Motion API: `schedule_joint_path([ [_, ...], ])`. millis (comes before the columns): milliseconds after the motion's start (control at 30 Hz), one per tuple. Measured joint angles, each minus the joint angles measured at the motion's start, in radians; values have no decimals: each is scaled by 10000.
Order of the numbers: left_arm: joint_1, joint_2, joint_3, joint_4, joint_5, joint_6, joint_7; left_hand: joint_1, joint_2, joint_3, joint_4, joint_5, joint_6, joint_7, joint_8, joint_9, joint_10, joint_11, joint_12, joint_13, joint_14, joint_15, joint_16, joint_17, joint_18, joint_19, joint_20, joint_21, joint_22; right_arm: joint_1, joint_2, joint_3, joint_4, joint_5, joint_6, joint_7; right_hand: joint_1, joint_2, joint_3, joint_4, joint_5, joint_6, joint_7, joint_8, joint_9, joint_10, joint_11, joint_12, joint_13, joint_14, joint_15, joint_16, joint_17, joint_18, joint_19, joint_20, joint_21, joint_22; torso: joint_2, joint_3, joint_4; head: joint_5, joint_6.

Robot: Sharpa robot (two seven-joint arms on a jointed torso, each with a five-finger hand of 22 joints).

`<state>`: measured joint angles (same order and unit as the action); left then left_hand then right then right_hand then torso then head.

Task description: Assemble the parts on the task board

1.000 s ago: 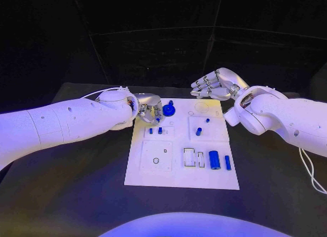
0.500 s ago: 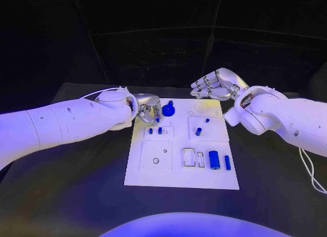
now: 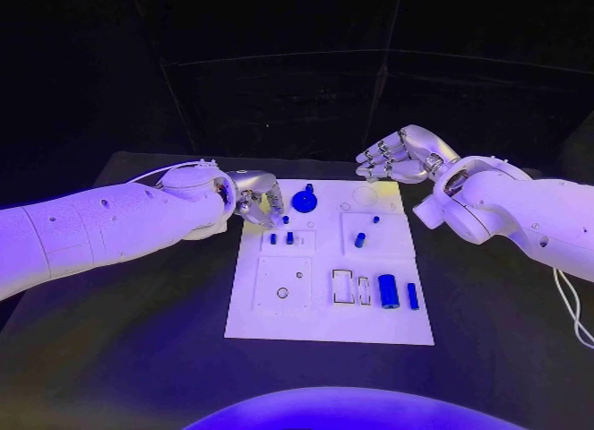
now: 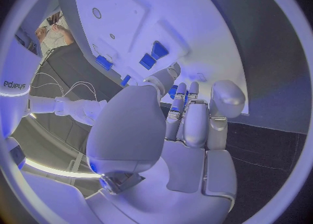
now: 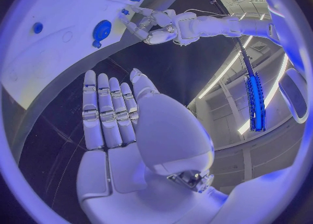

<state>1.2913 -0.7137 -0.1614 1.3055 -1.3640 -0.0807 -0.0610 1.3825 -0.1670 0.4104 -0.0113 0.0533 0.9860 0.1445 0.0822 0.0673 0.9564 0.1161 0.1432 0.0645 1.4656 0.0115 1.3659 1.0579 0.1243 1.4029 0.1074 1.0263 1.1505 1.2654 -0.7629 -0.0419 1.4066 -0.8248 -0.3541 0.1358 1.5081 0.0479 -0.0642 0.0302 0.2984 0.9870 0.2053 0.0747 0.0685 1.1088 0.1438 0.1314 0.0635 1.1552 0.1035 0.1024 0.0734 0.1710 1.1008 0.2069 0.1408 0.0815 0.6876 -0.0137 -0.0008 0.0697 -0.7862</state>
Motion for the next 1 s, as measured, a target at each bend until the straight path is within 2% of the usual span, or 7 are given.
schedule_joint_path([
  [233,4,-586,7,148,643,-488,108,83,83,-92,17,0,16,87,-44,-4,220,-48,159,50,33,33,0,-29,-1,-35,35,-207,-138,1,-291,0,-305,-1223,356,-419,277,-277,392,-392,-22,658,-332,133,12,869,-392,146,19,1736,-651,667,390,-1,1386,-708,1024,508,-9,-3,3,-79,63],
  [400,18,-1073,6,426,2828,-1296,875,12,281,9,118,0,373,300,158,45,734,-44,569,95,-139,83,-355,-685,-1,-456,88,-1295,-894,1,-515,-6,-262,-2953,806,-1003,118,-437,493,-494,-100,994,-554,179,12,1317,-709,188,22,3018,-1059,1364,945,1,2271,-1153,2085,1128,-5,-1,-2,-303,158],
  [467,18,-1201,5,535,4016,-1563,1357,59,350,74,166,0,381,306,198,45,766,-37,671,95,-475,71,-754,-1429,239,-854,97,-2118,-1473,-4,-566,-10,-202,-3653,952,-1247,52,-503,510,-496,-156,1026,-586,171,7,1380,-772,125,21,3101,-1144,1709,1234,1,2447,-1270,2452,1357,-3,-1,-3,-421,191],
  [533,18,-1304,-3,656,5465,-1785,1957,118,409,182,135,0,381,307,226,45,890,-61,785,95,-841,70,-1211,-2278,318,-1259,104,-2957,-2046,-28,-597,-12,-127,-4412,1082,-1519,-62,-617,583,-422,-191,1062,-623,93,-7,1420,-813,3,21,3102,-1145,2156,1607,1,2525,-1320,2816,1602,2,1,-3,-505,212],
  [633,19,-1412,-8,828,7488,-1970,2846,185,476,272,126,0,491,299,316,44,1073,-129,972,106,-1110,49,-1489,-2806,457,-1566,94,-3531,-2439,-106,-612,-24,-22,-5381,1226,-1861,-194,-748,687,-319,-253,1062,-623,-27,-19,1362,-760,-198,19,3102,-1145,2702,2078,0,2525,-1319,3229,1895,10,1,-3,-607,254],
  [800,19,-1524,-11,1095,10047,-2094,4159,137,525,299,99,0,505,286,347,44,1235,-214,1164,152,-1221,28,-1584,-3023,461,-1678,34,-3791,-2620,-281,-591,-49,75,-6548,1381,-2267,-326,-880,813,-193,-374,733,-518,-101,-38,839,-633,-534,4,3102,-1145,3737,2838,1,2524,-1319,3915,2375,15,0,-11,-703,298],
  [1000,18,-1574,-11,1267,11780,-2110,5093,137,524,299,99,0,505,286,382,44,1266,-181,1232,160,-1256,-6,-1584,-3079,461,-1712,68,-3867,-2672,-403,-470,-56,84,-7283,1500,-2509,-462,-1016,1215,-41,-424,665,-515,-101,-25,717,-581,-541,5,3101,-1145,5167,3946,1,2176,-1262,5160,3312,16,-1,-17,-771,300],
])
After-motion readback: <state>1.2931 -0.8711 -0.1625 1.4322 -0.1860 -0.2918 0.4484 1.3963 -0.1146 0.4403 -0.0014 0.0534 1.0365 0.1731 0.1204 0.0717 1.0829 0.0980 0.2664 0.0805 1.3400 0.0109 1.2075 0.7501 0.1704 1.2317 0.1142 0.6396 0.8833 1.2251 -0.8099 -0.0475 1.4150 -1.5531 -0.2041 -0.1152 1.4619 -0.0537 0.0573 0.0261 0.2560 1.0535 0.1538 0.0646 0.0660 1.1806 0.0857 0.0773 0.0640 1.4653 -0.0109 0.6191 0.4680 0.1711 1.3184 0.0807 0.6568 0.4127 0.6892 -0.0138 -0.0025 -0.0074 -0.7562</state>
